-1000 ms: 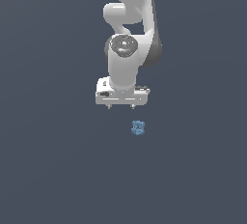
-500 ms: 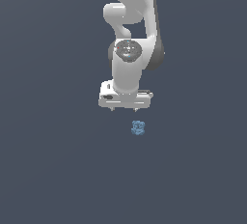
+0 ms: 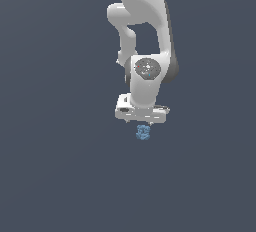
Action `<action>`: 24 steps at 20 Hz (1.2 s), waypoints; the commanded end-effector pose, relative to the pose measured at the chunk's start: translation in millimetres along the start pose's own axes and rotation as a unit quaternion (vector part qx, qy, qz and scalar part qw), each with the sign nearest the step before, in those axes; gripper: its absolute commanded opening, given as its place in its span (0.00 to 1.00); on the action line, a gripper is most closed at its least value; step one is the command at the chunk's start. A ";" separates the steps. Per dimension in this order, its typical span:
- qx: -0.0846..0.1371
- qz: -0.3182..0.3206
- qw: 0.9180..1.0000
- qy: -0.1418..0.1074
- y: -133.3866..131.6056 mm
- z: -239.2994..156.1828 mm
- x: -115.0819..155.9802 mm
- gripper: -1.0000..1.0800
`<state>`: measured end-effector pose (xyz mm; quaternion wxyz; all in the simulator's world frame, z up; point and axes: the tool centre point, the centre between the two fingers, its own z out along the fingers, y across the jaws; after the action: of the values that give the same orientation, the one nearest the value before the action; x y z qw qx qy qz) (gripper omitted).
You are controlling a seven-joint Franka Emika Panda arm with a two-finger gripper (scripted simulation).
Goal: Pick up the object and move it to a goal position.
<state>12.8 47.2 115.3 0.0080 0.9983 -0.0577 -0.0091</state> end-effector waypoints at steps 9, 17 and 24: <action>0.009 0.033 0.999 0.008 -27.4 23.0 5.7 0.96; 0.008 0.032 0.999 0.008 -27.1 36.9 5.2 0.96; 0.009 0.033 0.999 0.008 -28.0 69.7 5.3 0.96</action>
<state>19.5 73.5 50.2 0.0002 0.9959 -0.0906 -0.0008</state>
